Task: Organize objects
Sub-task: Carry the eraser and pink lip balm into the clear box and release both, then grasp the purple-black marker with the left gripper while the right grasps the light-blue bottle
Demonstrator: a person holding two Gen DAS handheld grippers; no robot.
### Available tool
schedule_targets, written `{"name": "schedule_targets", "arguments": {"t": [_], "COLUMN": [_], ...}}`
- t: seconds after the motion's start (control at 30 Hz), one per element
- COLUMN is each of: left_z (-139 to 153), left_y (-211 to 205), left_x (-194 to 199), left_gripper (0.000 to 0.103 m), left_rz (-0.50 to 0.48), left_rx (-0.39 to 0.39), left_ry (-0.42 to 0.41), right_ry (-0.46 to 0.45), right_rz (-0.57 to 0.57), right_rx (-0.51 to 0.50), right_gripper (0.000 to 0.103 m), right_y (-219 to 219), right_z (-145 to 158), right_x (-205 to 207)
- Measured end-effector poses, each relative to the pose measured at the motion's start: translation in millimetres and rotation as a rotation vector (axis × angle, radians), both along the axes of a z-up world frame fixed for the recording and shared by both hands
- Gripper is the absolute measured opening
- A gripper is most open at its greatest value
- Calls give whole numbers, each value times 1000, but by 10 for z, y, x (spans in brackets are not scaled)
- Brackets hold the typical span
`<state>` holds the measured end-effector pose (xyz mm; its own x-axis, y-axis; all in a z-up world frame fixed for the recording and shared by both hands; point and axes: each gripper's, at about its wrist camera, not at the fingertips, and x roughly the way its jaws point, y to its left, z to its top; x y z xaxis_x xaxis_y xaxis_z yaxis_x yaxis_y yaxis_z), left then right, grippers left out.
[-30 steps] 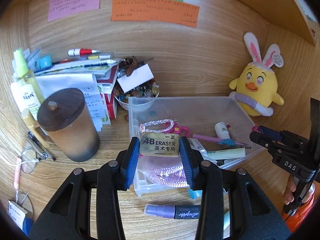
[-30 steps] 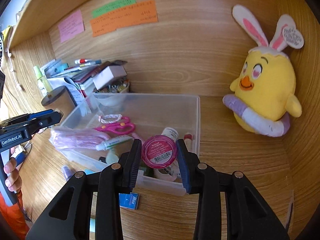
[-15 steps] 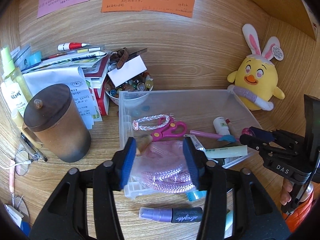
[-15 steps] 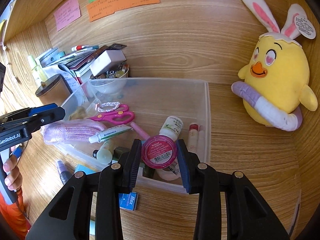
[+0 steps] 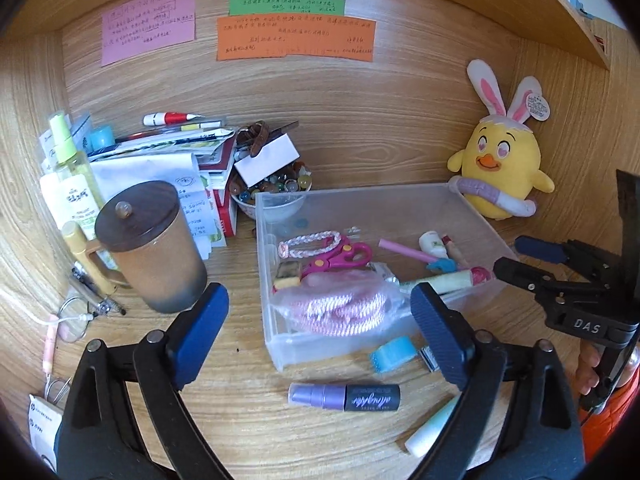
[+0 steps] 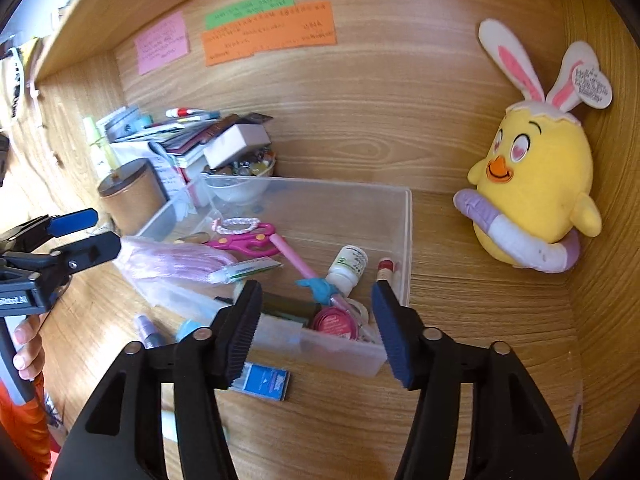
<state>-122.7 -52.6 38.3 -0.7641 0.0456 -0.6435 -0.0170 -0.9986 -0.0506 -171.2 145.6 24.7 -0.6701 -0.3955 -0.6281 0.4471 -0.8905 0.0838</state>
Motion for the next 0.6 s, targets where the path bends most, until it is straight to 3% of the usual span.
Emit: {"name": "schedule_targets", "arguments": {"t": [0.2, 0.37, 0.47, 0.6], "left_z": [-188, -529, -716, -790], "left_y": [-53, -50, -20, 61], "left_x": [166, 121, 73, 71], "left_gripper": [99, 99, 99, 99], "left_rz": [39, 59, 43, 8], "left_rx": [-23, -28, 1, 6], "left_ry": [-51, -162, -226, -245], "right_ry": [9, -31, -69, -112], "right_rz": [70, 129, 159, 205], "right_rx": [17, 31, 41, 60], "right_gripper": [57, 57, 57, 57], "right_y": [-79, -175, -251, -369], "right_z": [-28, -211, -363, -538], "right_x": [296, 473, 558, 673]}}
